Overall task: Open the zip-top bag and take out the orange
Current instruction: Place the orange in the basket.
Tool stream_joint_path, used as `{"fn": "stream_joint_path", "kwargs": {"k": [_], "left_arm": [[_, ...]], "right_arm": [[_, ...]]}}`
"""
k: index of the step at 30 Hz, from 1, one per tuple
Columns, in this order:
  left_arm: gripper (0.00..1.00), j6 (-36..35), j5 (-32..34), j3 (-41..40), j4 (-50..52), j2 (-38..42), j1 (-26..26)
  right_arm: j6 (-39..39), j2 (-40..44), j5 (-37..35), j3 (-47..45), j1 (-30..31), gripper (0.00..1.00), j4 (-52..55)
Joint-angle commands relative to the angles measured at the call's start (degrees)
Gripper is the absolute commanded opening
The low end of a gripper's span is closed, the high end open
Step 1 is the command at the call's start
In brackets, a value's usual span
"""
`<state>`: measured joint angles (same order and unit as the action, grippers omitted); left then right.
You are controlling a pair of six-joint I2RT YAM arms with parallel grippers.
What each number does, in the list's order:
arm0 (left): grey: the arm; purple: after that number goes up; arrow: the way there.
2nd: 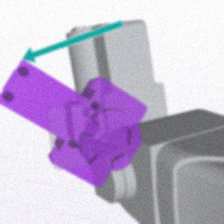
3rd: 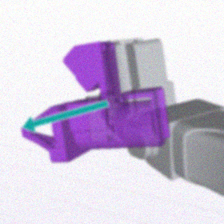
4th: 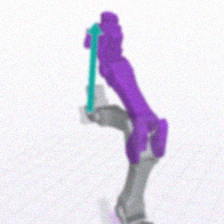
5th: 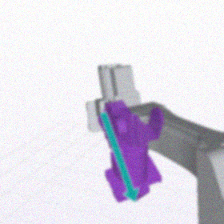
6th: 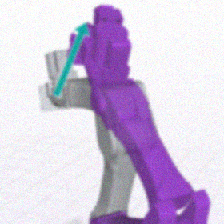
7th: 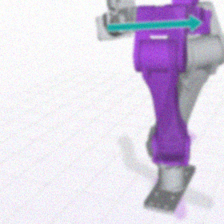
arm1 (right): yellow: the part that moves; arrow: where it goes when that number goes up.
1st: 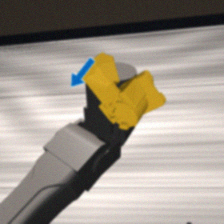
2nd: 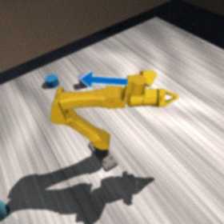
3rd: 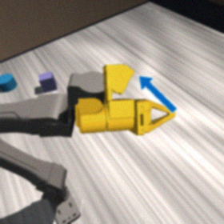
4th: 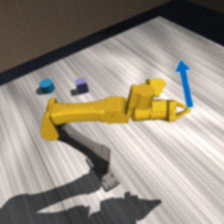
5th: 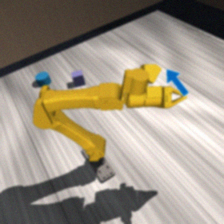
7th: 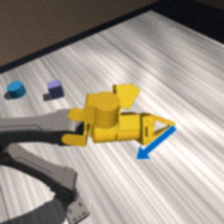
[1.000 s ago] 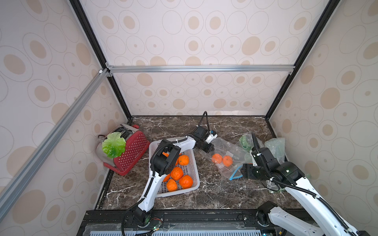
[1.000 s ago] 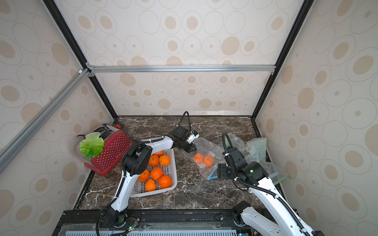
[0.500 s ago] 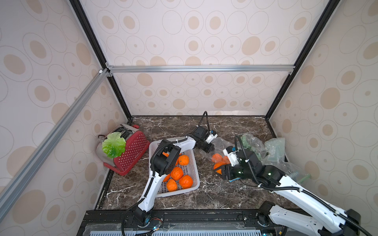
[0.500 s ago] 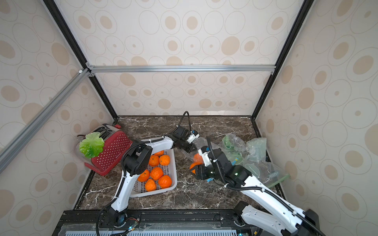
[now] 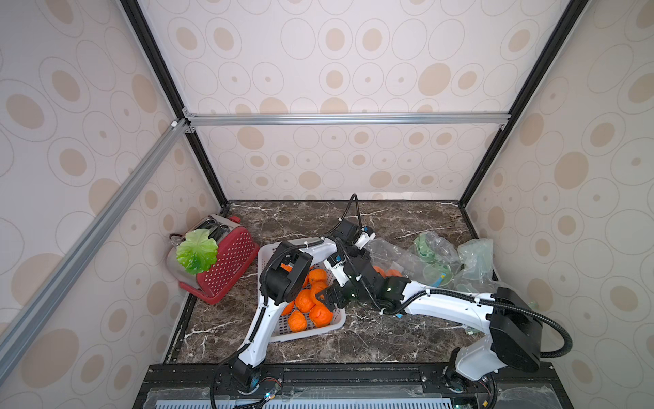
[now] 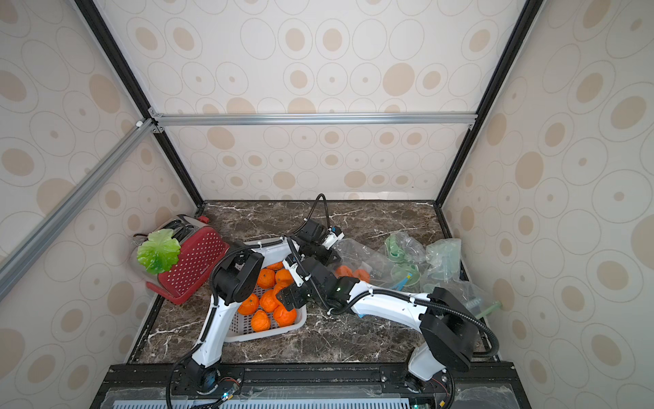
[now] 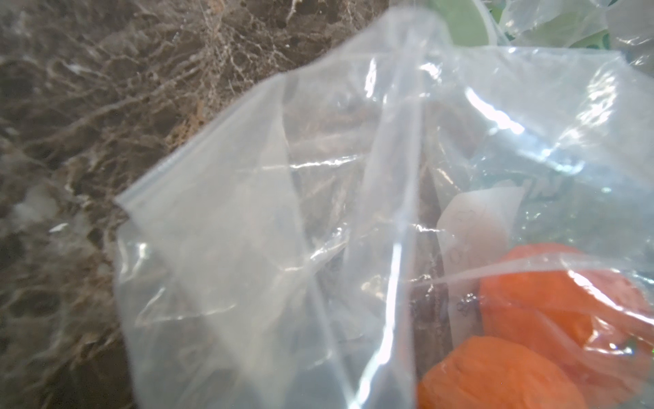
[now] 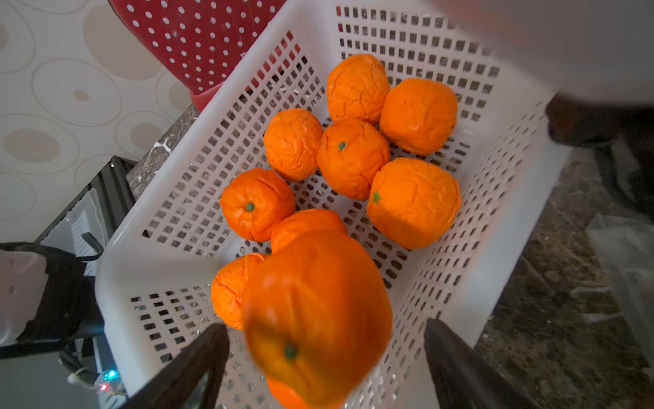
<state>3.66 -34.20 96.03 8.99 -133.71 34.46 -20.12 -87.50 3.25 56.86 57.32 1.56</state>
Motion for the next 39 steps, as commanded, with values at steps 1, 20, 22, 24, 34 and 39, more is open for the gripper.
{"fn": "stream_joint_path", "kwargs": {"k": [1, 20, 22, 24, 34, 39], "left_arm": [[0.00, -0.1, -0.2, -0.1, 0.0, 1.1, -0.7], [0.00, -0.1, 3.8, 5.3, 6.1, -2.4, -1.5], [0.00, -0.6, 4.3, 5.9, 7.4, -2.6, -1.6], [0.00, -0.8, 4.3, 5.7, 7.7, -2.6, -1.5], [0.00, -1.0, 3.1, 4.8, 6.7, -2.5, -1.6], [0.00, -1.2, 2.2, 4.0, 5.8, -2.3, -1.6]], "right_arm": [[4.2, 3.7, -7.6, -0.5, 0.3, 0.93, 2.2], [-32.2, 50.5, -36.8, -16.8, -5.5, 0.35, 57.9], [-33.8, 48.6, -39.0, -17.3, -5.9, 0.29, 57.1], [-31.6, 44.7, -39.8, -18.8, -8.0, 0.28, 53.5], [-12.3, 31.8, -19.7, -24.6, -25.7, 0.32, 20.9], [-7.3, 23.7, -15.9, -24.7, -27.0, 0.37, 7.6]]}}
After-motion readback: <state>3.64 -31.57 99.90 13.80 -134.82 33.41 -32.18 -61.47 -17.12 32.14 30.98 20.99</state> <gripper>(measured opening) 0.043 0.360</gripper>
